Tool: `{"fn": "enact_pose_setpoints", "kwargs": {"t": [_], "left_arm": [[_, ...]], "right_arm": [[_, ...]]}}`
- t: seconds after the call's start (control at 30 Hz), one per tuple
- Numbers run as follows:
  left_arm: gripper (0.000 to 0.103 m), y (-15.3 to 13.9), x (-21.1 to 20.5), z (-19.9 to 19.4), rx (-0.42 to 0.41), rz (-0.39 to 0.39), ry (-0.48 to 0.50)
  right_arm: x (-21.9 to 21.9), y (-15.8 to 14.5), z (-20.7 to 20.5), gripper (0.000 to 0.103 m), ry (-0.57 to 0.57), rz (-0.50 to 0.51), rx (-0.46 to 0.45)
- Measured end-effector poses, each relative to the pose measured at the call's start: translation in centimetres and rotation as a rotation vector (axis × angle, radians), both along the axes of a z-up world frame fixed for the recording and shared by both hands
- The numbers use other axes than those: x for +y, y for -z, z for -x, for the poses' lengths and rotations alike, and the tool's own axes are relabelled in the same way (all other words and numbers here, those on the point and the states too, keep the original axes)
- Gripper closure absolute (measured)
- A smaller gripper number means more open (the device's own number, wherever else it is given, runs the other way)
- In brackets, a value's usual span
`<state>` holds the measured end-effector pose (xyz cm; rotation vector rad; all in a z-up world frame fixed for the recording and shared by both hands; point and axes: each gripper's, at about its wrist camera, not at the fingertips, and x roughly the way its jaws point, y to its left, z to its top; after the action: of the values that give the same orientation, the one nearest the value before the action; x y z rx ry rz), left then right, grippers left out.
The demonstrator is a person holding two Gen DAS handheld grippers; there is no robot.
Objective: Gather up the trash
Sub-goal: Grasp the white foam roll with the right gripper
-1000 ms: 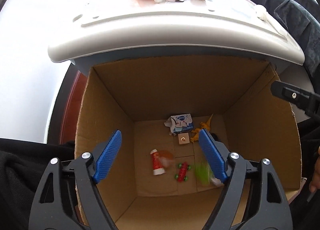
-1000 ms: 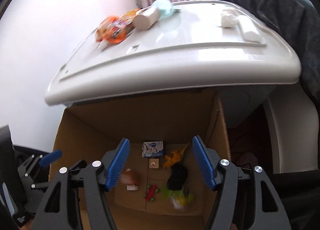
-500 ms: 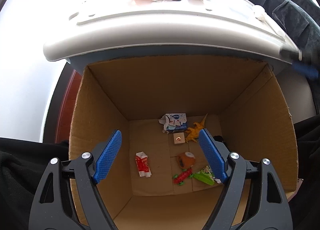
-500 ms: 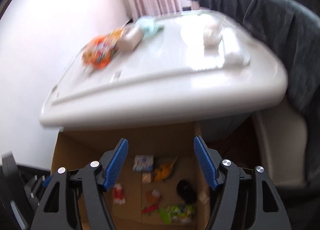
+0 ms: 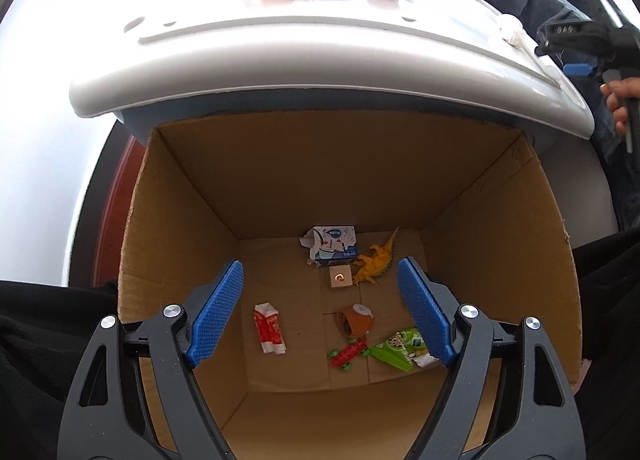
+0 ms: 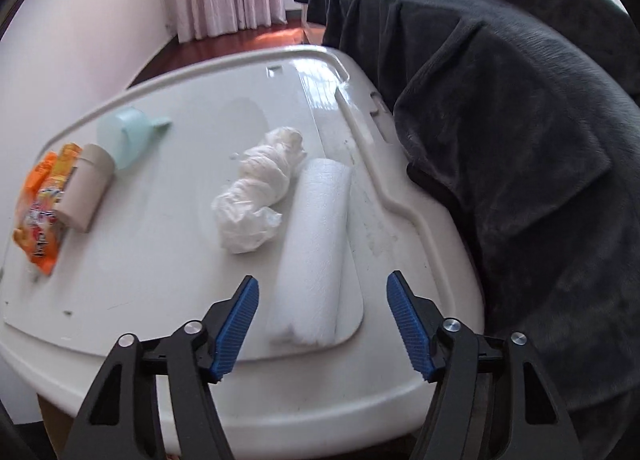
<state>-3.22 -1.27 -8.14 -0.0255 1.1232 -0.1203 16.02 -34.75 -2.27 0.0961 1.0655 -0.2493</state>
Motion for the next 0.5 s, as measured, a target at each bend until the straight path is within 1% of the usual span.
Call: {"fn": "enact_pose_setpoints", "kwargs": {"t": [0.07, 0.17, 0.23, 0.3, 0.37, 0.43, 0.5], "left_arm": [[0.025, 0.1, 0.0, -0.2, 0.007, 0.008, -0.004], [0.025, 0.3, -0.1, -0.3, 0.012, 0.006, -0.001], [0.025, 0.3, -0.2, -0.3, 0.011, -0.001, 0.003], [0.025, 0.3, -0.2, -0.3, 0.009, -0.003, 0.004], [0.025, 0.3, -0.2, -0.3, 0.006, -0.009, 0.001], [0.025, 0.3, -0.1, -0.3, 0.006, -0.011, 0.000], [0.025, 0.3, -0.1, -0.3, 0.005, -0.013, 0.000]], "right_arm": [[-0.3, 0.7, -0.8, 0.040, 0.006, -0.001, 0.012], [-0.6, 0.7, -1.4, 0.041, 0.007, -0.018, -0.007], [-0.7, 0.7, -1.3, 0.051, 0.007, -0.064, -0.013], [-0.5, 0.5, -1.2, 0.055, 0.008, -0.047, -0.016], [-1.2, 0.3, -0.6, 0.072, 0.041, -0.051, -0.029], [-1.9, 0.1, 0.0, 0.076, 0.053, -0.093, -0.040], [-1.8, -0.1, 0.5, 0.080, 0.041, -0.089, -0.053]]}}
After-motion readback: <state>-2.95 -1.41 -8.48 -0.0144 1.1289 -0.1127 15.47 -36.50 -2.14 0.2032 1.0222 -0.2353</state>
